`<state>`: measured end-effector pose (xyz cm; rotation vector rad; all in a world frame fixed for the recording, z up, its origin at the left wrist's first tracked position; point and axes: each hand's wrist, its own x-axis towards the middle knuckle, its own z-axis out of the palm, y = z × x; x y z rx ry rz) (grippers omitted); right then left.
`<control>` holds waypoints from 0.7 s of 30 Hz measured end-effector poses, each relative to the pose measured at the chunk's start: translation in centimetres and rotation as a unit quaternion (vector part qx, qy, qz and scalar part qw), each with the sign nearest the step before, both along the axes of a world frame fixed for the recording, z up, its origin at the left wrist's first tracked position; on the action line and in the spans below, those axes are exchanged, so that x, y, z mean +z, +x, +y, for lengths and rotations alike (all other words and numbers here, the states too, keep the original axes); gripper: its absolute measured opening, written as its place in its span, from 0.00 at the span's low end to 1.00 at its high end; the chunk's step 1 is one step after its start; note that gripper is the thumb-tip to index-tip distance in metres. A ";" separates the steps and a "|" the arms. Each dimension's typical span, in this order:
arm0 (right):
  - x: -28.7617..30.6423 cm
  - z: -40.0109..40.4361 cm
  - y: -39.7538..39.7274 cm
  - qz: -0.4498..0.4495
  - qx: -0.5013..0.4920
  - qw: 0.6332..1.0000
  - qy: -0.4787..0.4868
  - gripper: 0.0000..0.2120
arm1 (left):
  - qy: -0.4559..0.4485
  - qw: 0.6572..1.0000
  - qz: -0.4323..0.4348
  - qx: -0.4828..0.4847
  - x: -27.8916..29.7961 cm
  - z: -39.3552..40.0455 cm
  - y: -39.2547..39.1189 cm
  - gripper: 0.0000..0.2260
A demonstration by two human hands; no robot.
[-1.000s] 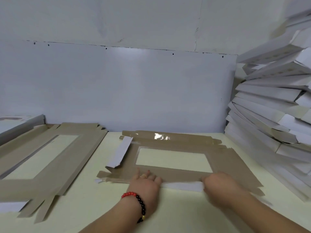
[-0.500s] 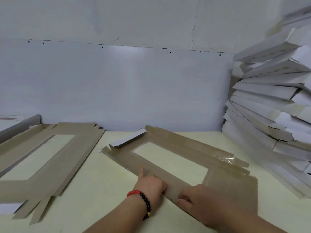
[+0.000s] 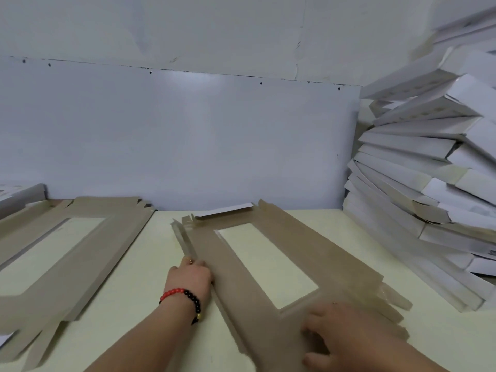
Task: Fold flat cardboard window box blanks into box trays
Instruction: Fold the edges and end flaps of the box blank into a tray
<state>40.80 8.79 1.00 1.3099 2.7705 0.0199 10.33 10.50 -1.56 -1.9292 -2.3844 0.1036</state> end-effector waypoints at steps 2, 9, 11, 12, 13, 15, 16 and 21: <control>0.2 -0.7 -0.3 -0.050 0.017 0.999 0.010 0.29 | -0.020 0.998 -0.045 0.036 0.1 0.7 0.0 0.18; -1.4 -1.3 -2.2 0.023 0.079 0.995 0.062 0.24 | -0.044 0.894 -0.444 0.040 5.4 0.8 0.1 0.27; -1.8 -1.1 -3.0 0.029 0.067 0.997 -0.006 0.31 | -0.073 0.876 -0.473 0.053 6.1 -0.2 1.3 0.22; -2.0 -1.0 -3.6 0.009 0.053 0.997 -0.050 0.34 | -0.101 0.894 -0.434 0.048 6.1 -0.8 2.1 0.20; -2.2 -0.9 -4.2 0.002 0.041 0.997 -0.062 0.35 | -0.123 0.918 -0.376 0.037 5.9 -1.4 3.0 0.20; -2.3 -1.0 -5.4 0.034 0.027 0.998 -0.041 0.35 | -0.137 0.968 -0.208 -0.005 4.9 -1.9 4.5 0.21; -2.5 -1.1 -5.9 0.045 0.018 0.998 -0.038 0.35 | -0.132 0.980 -0.145 -0.021 4.3 -2.0 5.0 0.22; -2.5 -1.1 -6.1 0.054 0.015 0.993 -0.107 0.45 | -0.120 0.992 -0.040 -0.011 2.6 -2.1 4.4 0.20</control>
